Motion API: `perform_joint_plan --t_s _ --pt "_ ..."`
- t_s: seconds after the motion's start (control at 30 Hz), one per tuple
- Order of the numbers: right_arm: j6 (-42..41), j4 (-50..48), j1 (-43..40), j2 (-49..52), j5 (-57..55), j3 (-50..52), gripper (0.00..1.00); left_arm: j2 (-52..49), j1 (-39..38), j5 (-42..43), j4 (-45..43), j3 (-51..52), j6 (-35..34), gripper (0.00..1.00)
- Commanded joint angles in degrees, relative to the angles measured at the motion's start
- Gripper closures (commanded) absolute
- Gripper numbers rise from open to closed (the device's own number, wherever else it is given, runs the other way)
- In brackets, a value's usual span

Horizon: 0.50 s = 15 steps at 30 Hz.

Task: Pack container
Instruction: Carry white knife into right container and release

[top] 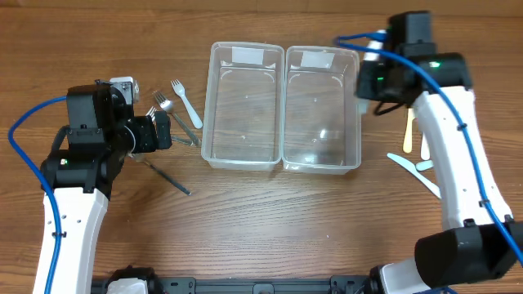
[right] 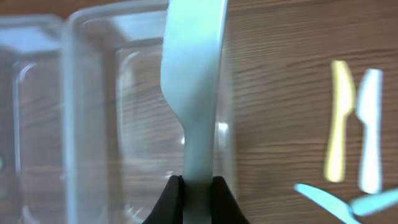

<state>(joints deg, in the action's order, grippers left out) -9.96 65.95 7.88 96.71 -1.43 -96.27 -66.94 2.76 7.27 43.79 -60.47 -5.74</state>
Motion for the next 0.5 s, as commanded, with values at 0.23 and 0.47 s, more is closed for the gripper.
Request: perform_joint_plan --t_s 0.23,0.47 --pt "-3.4 -13.2 10.0 5.9 1.1 14.8 0.95 -0.6 0.2 -0.2 0.0 -1.5 1.0 0.00" --pt "2.7 -13.1 8.7 4.4 -3.3 12.0 0.44 -0.6 0.2 -0.2 0.0 -1.5 1.0 0.00"
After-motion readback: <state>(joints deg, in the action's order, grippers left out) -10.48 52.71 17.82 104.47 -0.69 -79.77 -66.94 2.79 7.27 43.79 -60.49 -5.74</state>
